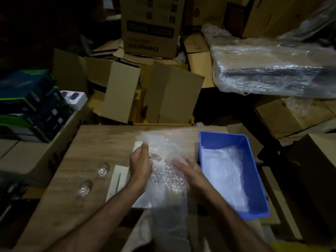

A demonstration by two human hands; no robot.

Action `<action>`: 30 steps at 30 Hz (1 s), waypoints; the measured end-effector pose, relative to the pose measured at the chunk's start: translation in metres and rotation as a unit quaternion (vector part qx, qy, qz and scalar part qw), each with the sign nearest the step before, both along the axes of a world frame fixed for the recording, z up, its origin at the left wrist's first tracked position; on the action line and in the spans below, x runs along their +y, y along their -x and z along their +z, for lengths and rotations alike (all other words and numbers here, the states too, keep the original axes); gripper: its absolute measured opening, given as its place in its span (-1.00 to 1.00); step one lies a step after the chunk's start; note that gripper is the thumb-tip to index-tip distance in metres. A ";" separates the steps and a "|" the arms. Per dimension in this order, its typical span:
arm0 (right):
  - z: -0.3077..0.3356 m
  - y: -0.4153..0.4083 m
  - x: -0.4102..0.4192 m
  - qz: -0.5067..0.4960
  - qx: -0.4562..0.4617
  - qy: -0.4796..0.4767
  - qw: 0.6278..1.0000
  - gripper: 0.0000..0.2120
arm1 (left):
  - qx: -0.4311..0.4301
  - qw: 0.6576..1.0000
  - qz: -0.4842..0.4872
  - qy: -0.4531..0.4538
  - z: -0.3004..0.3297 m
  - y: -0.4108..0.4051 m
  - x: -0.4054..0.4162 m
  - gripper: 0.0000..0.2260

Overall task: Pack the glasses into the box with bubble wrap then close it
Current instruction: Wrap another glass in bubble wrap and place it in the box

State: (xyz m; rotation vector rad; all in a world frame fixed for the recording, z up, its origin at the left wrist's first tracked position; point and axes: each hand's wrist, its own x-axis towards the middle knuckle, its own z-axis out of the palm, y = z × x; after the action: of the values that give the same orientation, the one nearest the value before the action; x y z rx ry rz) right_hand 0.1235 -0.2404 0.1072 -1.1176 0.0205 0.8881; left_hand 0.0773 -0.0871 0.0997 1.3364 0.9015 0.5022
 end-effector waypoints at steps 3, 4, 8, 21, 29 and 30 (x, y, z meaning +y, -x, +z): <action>-0.003 -0.001 0.018 -0.034 -0.142 0.121 0.982 -0.27 | 0.023 0.999 -0.006 -0.025 -0.004 0.011 0.010 -0.62; -0.005 -0.003 0.020 -0.040 -0.178 0.131 0.974 -0.29 | 0.030 0.999 -0.010 -0.034 -0.006 0.014 0.017 -0.65; -0.008 -0.007 0.021 -0.012 -0.276 0.118 0.954 -0.47 | 0.034 0.998 -0.059 -0.003 -0.003 0.032 0.043 -0.74; -0.001 -0.013 0.035 0.200 -0.582 0.317 0.722 -0.74 | 0.179 0.860 -0.292 -0.378 0.016 0.080 0.087 -0.84; 0.012 -0.012 0.040 0.102 -0.316 0.134 0.934 -0.75 | 0.014 0.954 -0.295 -0.053 0.024 0.081 0.093 -0.60; 0.008 -0.007 0.045 0.063 -0.303 0.131 0.942 -0.76 | 0.019 0.953 -0.300 -0.047 0.017 0.080 0.094 -0.52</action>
State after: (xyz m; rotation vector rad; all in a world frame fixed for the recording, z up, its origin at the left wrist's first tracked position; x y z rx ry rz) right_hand 0.1309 -0.1957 0.1155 -1.6206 -0.4568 0.6312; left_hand -0.0031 0.0066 0.1162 1.6237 0.4626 0.0459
